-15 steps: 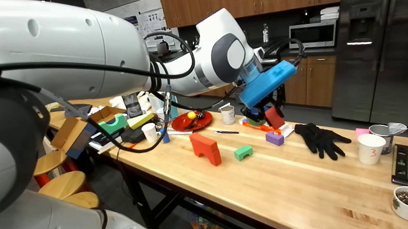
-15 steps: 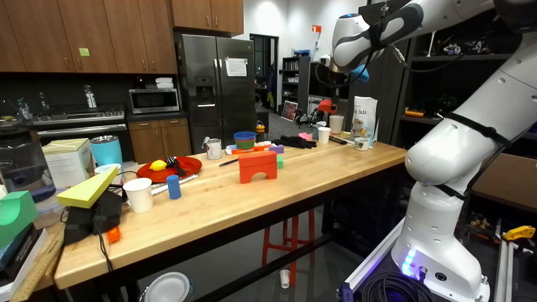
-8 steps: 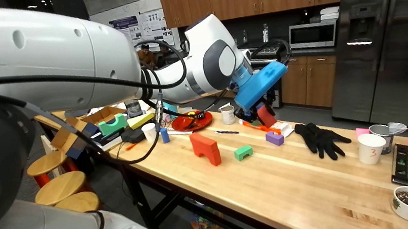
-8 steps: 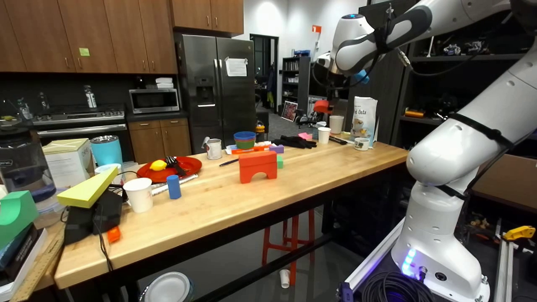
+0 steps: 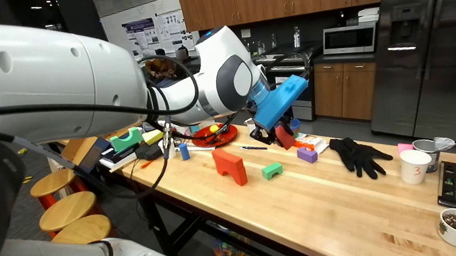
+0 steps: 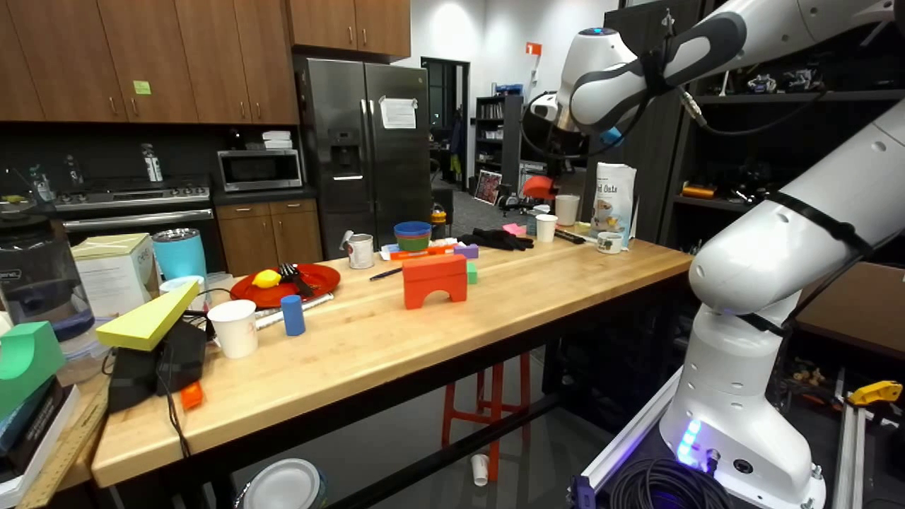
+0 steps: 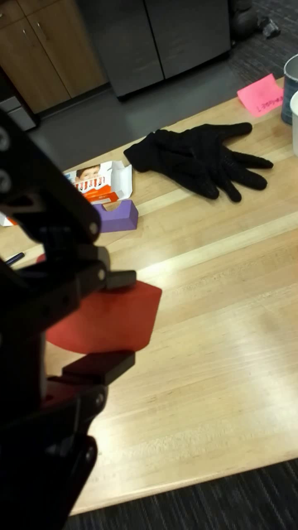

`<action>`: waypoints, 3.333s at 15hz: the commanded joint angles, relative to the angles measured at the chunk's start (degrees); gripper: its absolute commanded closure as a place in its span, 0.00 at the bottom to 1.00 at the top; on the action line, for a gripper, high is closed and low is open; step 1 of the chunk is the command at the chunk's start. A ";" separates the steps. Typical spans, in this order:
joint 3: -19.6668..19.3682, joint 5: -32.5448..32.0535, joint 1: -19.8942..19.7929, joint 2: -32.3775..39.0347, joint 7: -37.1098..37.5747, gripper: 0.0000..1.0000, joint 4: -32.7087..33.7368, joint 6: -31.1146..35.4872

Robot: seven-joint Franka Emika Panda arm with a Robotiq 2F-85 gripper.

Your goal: Put the right orange block on the left orange block

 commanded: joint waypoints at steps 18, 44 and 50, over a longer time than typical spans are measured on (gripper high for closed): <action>0.22 2.93 2.36 -1.17 -0.93 0.59 1.54 -3.90; 1.51 17.16 14.87 15.77 -23.31 0.84 24.59 -2.65; 4.64 25.89 15.91 19.33 -29.83 0.84 25.54 -4.52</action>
